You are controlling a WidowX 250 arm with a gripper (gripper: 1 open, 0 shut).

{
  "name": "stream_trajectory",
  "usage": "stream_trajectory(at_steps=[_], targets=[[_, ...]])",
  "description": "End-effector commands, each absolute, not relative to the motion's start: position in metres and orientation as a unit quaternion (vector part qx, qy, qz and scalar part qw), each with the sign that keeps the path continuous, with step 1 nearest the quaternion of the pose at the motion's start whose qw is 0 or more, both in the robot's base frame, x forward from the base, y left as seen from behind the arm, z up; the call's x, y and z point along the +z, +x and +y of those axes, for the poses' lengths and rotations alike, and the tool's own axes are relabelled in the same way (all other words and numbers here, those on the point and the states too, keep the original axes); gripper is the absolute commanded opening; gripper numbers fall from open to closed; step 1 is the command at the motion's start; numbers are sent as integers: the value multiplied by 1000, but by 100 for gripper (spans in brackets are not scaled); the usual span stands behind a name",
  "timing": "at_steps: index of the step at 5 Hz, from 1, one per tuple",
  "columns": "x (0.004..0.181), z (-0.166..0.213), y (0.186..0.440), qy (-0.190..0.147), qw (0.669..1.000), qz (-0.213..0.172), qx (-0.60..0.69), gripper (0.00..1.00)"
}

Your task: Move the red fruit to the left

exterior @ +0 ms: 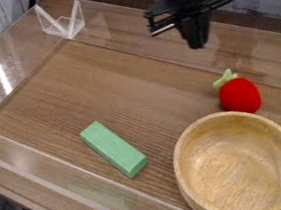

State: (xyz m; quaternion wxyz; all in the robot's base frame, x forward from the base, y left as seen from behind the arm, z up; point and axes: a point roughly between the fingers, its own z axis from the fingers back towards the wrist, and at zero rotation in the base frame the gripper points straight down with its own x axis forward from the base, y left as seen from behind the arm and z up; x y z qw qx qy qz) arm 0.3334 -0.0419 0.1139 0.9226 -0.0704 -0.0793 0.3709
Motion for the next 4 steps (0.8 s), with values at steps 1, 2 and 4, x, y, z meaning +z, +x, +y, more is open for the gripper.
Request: stream_trajectory(at_steps=[1, 2, 4], targets=[[138, -53, 335, -84, 919, -117, 368, 0], [138, -58, 332, -82, 917, -116, 372, 0], [140, -53, 335, -79, 911, -119, 386, 0]])
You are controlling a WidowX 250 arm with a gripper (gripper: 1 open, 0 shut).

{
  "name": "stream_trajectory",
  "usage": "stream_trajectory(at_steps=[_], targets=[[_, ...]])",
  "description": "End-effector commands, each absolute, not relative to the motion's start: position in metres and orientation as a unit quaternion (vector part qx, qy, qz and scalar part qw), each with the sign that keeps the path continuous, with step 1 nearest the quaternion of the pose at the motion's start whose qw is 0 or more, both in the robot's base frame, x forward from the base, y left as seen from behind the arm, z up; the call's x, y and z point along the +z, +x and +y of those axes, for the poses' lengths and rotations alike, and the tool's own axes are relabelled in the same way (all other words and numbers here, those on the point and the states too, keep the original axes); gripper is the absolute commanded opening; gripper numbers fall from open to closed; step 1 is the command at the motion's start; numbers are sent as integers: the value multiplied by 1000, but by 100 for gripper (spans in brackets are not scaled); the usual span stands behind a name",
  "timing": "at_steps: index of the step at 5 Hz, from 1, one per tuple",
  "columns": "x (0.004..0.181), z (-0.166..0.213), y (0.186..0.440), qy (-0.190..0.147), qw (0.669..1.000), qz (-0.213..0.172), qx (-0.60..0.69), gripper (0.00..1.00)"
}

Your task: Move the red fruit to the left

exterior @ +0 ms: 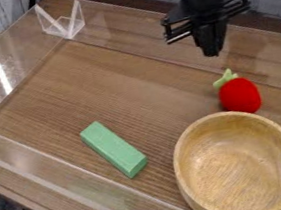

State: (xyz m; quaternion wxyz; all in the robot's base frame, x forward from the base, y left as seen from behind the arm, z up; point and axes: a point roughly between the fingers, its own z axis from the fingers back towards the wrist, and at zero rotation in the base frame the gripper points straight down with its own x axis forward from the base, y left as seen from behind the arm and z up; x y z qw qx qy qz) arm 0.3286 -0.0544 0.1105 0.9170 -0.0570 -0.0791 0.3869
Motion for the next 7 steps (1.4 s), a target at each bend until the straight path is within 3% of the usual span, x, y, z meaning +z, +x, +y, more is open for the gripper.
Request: stream_trajectory(at_steps=[1, 7], targets=[[140, -50, 337, -77, 908, -121, 393, 0], [135, -53, 339, -58, 894, -124, 427, 0]])
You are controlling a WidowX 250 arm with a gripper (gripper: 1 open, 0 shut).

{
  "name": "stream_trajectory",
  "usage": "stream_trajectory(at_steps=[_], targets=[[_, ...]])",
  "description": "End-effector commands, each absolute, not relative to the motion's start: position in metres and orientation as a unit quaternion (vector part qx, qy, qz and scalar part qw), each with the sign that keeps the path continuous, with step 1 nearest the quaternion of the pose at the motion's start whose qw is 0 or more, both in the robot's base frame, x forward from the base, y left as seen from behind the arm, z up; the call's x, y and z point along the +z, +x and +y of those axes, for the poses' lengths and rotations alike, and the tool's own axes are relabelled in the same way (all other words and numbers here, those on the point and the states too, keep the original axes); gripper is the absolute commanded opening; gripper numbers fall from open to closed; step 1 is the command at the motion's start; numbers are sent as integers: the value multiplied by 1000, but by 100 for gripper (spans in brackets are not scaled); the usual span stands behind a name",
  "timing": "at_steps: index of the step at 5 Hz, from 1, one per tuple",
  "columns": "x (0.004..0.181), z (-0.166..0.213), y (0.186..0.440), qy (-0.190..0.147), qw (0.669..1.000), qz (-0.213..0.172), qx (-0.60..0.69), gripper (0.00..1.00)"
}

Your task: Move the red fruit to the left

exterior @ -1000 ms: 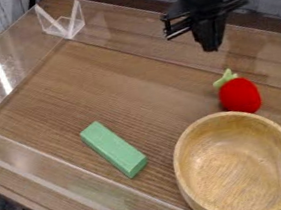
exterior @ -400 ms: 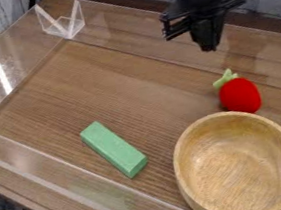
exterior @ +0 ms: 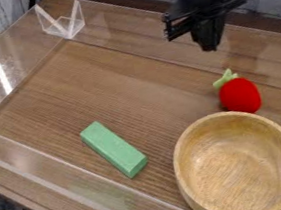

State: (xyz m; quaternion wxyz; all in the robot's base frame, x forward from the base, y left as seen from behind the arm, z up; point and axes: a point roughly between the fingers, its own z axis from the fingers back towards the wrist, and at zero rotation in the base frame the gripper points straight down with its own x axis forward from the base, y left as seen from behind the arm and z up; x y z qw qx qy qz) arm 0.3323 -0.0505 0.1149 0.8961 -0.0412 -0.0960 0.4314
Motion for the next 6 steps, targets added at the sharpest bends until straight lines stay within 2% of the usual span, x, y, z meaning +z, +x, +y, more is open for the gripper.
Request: stream_trajectory(at_steps=[1, 4, 6], targets=[[127, -63, 344, -49, 881, -119, 455, 0], [95, -92, 364, -38, 865, -103, 490, 0], [87, -97, 372, -41, 868, -76, 489, 0]])
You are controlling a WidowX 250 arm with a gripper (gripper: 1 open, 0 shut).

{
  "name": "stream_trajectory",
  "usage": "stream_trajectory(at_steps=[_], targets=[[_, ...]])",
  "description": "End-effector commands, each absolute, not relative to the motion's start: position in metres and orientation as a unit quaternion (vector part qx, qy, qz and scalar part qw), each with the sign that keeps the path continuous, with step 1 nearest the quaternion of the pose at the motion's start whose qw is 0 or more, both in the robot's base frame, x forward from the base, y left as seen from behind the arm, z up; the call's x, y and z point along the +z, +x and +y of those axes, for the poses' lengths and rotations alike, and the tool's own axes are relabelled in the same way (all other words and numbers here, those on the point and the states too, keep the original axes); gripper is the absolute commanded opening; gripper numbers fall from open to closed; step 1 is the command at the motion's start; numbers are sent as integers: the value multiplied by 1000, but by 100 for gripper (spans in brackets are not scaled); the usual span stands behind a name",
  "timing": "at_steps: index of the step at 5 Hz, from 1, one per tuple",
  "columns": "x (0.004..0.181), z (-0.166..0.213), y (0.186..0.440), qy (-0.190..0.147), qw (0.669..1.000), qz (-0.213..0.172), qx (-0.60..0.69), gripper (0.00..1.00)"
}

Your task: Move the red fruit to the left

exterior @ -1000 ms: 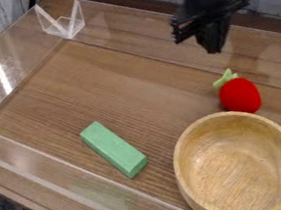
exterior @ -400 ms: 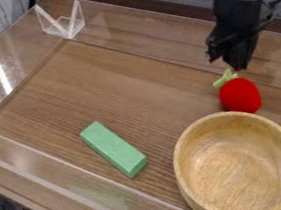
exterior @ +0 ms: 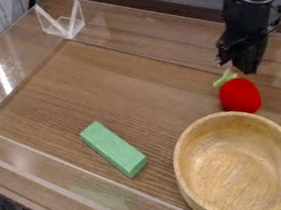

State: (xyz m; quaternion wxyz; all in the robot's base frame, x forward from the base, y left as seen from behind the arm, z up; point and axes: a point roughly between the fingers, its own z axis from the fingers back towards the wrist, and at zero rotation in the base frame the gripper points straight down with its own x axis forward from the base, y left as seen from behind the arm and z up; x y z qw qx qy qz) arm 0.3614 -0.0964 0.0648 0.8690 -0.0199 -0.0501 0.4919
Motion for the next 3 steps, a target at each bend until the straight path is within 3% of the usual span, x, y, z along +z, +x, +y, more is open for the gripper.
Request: stream_trajectory(at_steps=[1, 2, 3], targets=[[86, -96, 374, -44, 870, -66, 486, 0], [86, -94, 375, -47, 872, -56, 483, 100], [87, -91, 376, -52, 872, -46, 485, 0]])
